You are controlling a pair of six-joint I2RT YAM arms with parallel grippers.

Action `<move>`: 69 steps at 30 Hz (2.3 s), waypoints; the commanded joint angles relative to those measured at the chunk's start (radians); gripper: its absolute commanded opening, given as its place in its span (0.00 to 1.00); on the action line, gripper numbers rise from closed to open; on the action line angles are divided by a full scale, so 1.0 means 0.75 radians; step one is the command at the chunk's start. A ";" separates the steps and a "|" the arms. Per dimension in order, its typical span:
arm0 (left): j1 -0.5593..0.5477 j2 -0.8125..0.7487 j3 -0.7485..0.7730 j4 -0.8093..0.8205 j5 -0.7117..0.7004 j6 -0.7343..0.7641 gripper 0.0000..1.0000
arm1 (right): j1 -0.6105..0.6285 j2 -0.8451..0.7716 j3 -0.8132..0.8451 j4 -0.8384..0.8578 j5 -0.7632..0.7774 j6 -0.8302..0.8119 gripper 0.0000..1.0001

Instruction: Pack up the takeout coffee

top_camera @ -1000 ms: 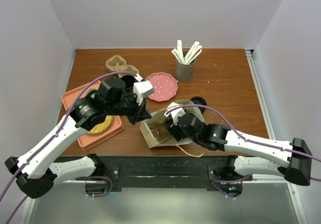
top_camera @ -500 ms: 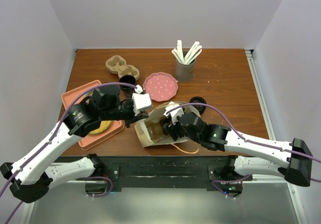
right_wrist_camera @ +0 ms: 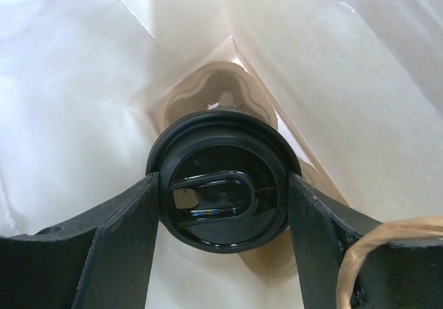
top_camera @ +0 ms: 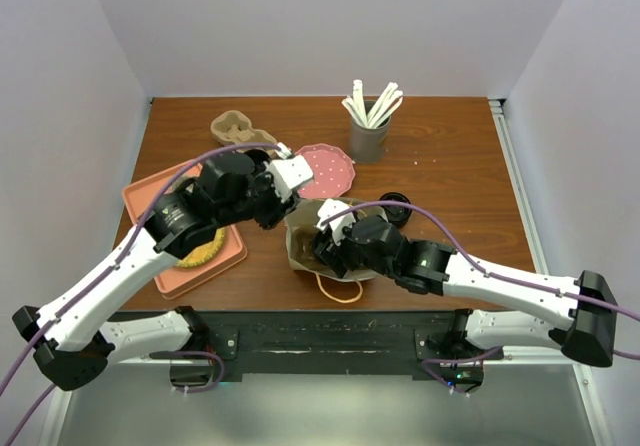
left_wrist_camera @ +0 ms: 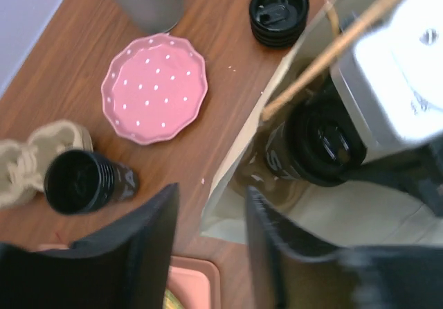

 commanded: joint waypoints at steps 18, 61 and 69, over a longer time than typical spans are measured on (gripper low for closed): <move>0.000 -0.057 0.150 -0.298 0.111 -1.283 0.61 | 0.008 -0.038 -0.036 0.039 0.052 0.099 0.47; -0.002 -0.098 0.009 -0.085 -0.245 -0.420 0.00 | 0.008 -0.008 0.195 -0.272 -0.124 -0.349 0.46; 0.000 -0.206 -0.061 -0.020 -0.127 -0.398 0.00 | 0.008 0.068 0.162 -0.225 0.101 -0.424 0.43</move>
